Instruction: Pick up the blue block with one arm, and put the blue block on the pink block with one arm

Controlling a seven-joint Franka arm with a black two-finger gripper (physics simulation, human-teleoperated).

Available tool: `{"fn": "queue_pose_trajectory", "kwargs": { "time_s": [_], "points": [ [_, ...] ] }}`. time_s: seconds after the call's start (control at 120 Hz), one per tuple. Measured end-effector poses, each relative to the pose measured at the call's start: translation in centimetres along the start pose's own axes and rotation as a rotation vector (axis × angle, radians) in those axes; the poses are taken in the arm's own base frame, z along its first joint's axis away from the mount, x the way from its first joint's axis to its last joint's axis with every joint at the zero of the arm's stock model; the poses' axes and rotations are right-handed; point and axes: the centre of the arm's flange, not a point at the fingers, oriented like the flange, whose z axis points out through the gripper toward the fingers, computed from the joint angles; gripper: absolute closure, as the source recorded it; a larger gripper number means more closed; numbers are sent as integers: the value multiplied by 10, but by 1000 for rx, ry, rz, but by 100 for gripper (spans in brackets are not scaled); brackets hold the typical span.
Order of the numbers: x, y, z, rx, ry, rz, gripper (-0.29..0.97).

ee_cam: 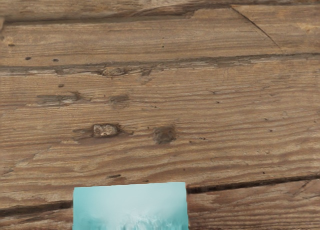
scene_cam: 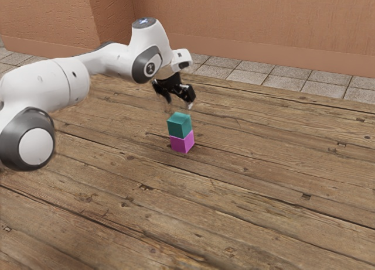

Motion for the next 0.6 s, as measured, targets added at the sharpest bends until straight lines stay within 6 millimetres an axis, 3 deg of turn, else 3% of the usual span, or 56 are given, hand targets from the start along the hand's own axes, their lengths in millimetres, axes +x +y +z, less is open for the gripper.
{"fn": "queue_pose_trajectory", "kwargs": {
  "time_s": [0.183, 0.275, 0.417, 0.492, 0.6],
  "points": [
    [-28, 3, -82, 51, 16, -10, 3],
    [-44, -3, -142, 86, 54, -51, 2],
    [-77, -6, -208, 97, 8, -135, 1],
    [-101, -2, -217, 99, -56, -167, 1],
    [-115, 2, -215, 96, -126, -183, 0]
  ]
}}
